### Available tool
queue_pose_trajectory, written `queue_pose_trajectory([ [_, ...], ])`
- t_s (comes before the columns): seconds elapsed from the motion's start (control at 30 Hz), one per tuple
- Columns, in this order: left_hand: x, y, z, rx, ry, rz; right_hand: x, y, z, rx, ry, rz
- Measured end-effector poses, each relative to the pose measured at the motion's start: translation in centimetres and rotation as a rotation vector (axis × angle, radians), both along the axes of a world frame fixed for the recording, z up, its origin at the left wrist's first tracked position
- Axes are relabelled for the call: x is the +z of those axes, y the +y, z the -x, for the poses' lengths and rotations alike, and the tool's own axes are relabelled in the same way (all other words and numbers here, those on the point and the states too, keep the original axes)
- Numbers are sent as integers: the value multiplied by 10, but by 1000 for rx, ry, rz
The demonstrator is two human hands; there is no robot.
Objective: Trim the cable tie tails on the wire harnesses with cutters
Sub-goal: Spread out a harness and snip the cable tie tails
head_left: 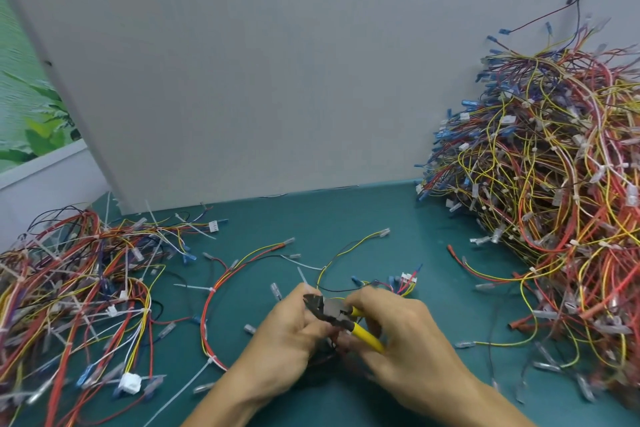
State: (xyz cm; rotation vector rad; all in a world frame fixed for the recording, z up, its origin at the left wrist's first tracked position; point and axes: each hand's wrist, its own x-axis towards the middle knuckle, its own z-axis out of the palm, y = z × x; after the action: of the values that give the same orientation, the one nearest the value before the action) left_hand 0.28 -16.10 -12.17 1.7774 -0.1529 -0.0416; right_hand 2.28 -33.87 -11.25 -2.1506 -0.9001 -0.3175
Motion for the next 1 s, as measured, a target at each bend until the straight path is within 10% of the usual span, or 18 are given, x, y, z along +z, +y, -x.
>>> queue_pose_trajectory([
  [0.37,4,-3,9,175,-695,-414,-2,-2,-6,-165,329,-331],
  [0.8,-11,-18,8,262,-510,-402,3,-1,-1,-191,428,-293],
  [1.0,-9,-9,1,216,-135,-169,16,-24,-1,-273,41,76],
])
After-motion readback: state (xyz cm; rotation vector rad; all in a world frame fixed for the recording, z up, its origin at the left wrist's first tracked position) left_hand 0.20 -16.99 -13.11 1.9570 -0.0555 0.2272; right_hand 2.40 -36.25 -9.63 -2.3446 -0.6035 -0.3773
